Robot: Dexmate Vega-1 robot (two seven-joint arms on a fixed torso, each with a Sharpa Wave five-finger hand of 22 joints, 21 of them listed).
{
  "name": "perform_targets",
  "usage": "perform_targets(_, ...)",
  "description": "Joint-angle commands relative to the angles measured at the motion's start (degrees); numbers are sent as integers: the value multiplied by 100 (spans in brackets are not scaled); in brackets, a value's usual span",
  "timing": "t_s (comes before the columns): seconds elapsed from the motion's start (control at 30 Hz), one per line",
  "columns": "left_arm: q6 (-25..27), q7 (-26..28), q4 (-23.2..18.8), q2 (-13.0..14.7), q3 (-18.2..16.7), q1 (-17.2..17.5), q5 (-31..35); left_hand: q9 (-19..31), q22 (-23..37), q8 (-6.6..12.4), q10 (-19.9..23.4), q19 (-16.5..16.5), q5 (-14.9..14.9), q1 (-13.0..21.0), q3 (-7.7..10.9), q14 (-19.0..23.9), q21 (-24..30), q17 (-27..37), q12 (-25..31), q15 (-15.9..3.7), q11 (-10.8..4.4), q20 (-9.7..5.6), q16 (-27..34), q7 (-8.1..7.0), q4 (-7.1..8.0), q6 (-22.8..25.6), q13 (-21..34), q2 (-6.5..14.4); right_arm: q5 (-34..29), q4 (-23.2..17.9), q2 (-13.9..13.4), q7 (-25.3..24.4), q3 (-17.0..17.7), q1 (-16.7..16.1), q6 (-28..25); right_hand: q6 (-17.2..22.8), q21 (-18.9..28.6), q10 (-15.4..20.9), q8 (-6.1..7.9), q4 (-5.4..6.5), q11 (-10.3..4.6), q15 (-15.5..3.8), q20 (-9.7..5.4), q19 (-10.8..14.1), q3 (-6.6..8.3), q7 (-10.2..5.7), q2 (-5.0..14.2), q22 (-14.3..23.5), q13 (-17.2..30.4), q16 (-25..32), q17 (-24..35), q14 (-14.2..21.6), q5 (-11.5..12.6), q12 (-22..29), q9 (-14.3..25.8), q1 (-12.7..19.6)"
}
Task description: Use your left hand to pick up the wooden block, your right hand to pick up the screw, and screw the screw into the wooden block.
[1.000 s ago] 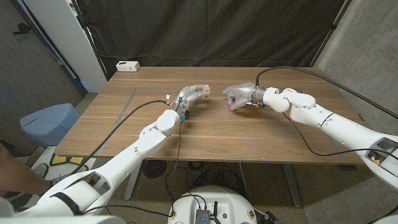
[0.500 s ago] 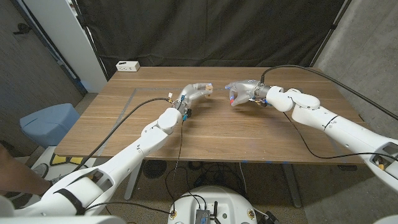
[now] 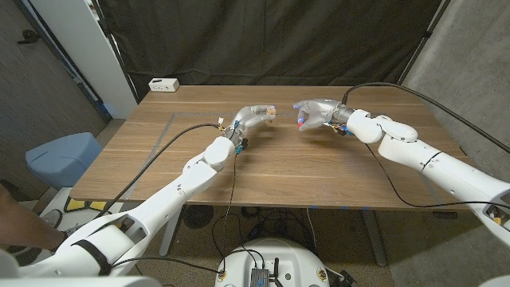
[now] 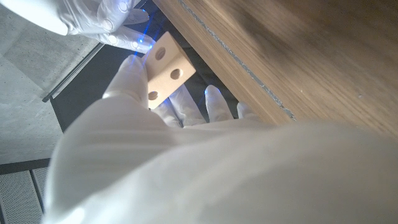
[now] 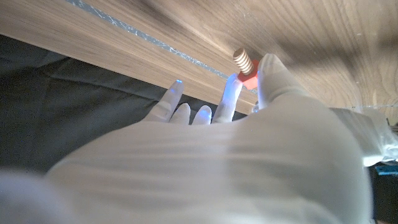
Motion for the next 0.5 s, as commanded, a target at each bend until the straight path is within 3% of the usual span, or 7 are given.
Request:
perform_targets(0.03, -156, 70, 68, -84, 4, -30, 59, 20, 24, 55, 50, 34, 22, 0, 9, 78, 33, 14, 36, -609, 12, -51, 19, 4, 17, 251, 218, 70, 539, -289, -129, -232, 369, -321, -219, 60, -17, 55, 46, 11, 25, -595, -525, 38, 60, 13, 7, 6, 17, 10, 24, 60, -12, 25, 29, 47)
perform_targets(0.5, -289, 110, 58, -158, 1, 40, 51, 19, 25, 50, 61, 55, 24, 4, 2, 99, 40, 14, 32, -608, 11, -73, 27, -2, 12, 244, 230, 79, 1259, -558, -141, -597, 764, -699, -424, 60, -21, 82, 103, 15, 65, -561, -523, 53, 86, 44, 23, 6, 18, 7, 29, 81, -2, 15, 66, 51)
